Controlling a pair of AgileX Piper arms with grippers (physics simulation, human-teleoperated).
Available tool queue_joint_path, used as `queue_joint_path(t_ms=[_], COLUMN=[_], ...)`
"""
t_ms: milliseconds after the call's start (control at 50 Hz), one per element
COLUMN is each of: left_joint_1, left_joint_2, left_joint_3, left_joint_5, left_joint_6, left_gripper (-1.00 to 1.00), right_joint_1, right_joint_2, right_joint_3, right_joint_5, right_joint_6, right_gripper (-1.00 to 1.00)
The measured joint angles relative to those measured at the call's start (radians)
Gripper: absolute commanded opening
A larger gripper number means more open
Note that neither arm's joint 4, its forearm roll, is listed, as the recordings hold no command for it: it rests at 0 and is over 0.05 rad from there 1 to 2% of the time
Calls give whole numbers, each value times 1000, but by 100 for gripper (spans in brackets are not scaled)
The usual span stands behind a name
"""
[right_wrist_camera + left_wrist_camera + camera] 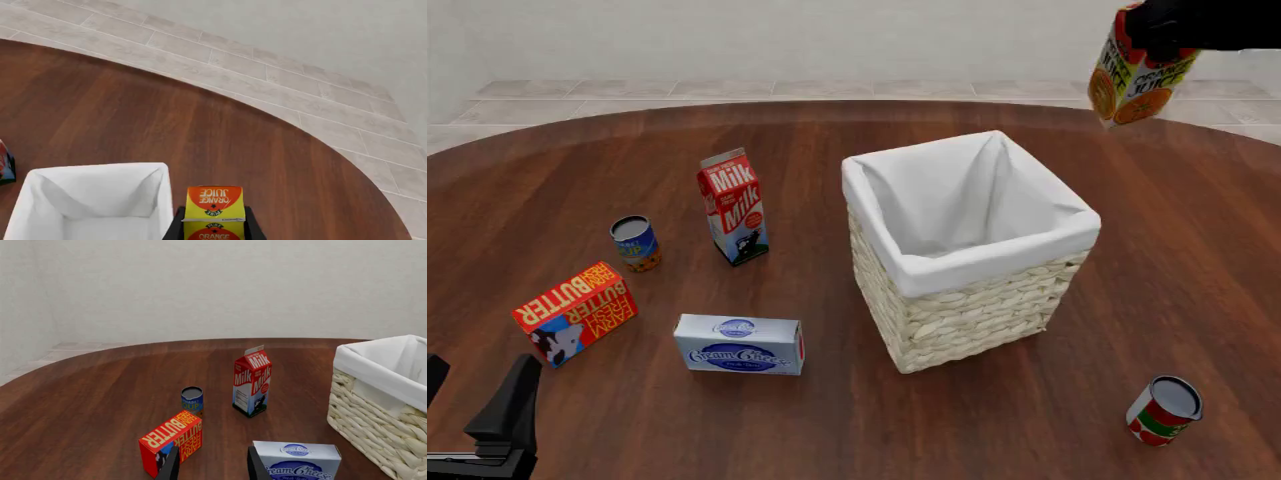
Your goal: Pick up the orange juice, and put it in the basket.
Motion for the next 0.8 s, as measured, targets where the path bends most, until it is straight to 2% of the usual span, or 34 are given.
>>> queue_joint_path(t_ms=[160, 480, 800], left_joint_1=[0, 0, 0], left_joint_2=[0, 0, 0], left_joint_3=[0, 0, 0], left_joint_5=[0, 0, 0], left_joint_6=[0, 0, 0], left_gripper=[100, 100, 100], right_joint_1=[106, 293, 393], right_joint_2=[12, 65, 127], right_joint_3=[-39, -68, -53], right_joint_5=[-18, -65, -97], right_joint_6=[24, 135, 222], right_gripper=[-100, -100, -100])
